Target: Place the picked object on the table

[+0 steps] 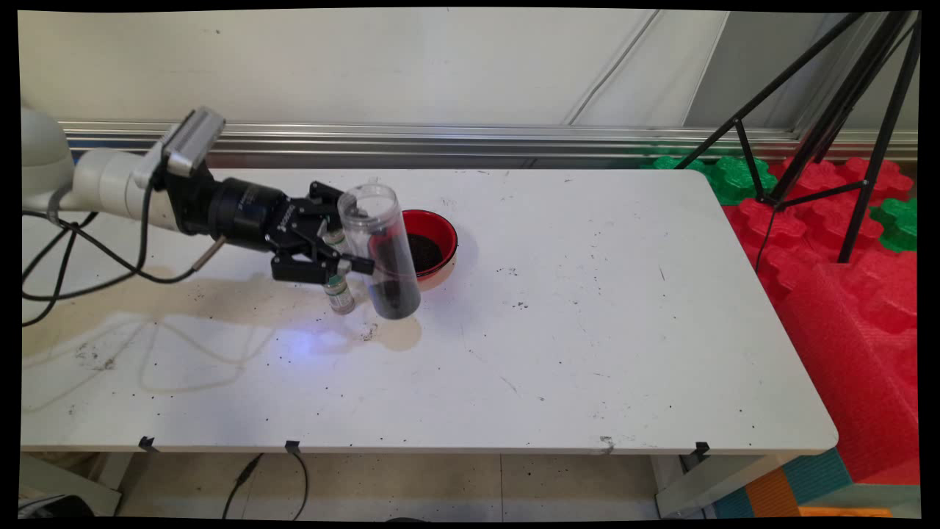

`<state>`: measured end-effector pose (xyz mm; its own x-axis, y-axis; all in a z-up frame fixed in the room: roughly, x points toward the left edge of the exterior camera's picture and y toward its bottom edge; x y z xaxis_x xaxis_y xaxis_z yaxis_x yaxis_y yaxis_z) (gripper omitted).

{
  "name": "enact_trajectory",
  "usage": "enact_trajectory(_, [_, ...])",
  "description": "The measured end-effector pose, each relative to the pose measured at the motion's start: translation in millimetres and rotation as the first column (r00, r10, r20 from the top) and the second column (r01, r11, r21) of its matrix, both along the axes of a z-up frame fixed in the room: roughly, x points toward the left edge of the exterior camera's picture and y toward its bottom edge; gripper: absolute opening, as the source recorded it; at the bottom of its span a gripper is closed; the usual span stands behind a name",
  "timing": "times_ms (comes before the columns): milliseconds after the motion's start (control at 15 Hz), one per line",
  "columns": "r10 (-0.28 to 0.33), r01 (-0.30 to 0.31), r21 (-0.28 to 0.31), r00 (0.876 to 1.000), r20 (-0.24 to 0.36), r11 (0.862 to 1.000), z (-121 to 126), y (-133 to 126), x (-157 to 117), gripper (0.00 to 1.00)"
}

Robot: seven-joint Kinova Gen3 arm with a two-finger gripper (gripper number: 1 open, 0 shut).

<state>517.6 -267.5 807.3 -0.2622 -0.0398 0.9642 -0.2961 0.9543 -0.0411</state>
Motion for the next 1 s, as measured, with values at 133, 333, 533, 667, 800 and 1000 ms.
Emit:
enact_trajectory(133, [-0.005,0.005,-0.001,1.000,0.015,1.000,-13.5,0.0,0.7,0.00])
enact_trajectory(333, [-0.012,0.012,-0.004,0.999,0.037,1.000,-31.6,-0.1,1.2,0.00])
enact_trajectory(533, [-0.018,0.019,-0.005,0.998,0.053,1.000,-45.0,-0.5,0.1,0.00])
enact_trajectory(667, [-0.022,0.022,-0.007,0.998,0.063,1.000,-53.4,-0.9,-1.0,0.00])
enact_trajectory(800, [-0.024,0.024,-0.008,0.997,0.069,1.000,-58.7,-1.9,-2.2,0.00])
enact_trajectory(1000, [-0.025,0.026,-0.010,0.997,0.079,1.000,-67.3,-4.0,-3.8,0.00])
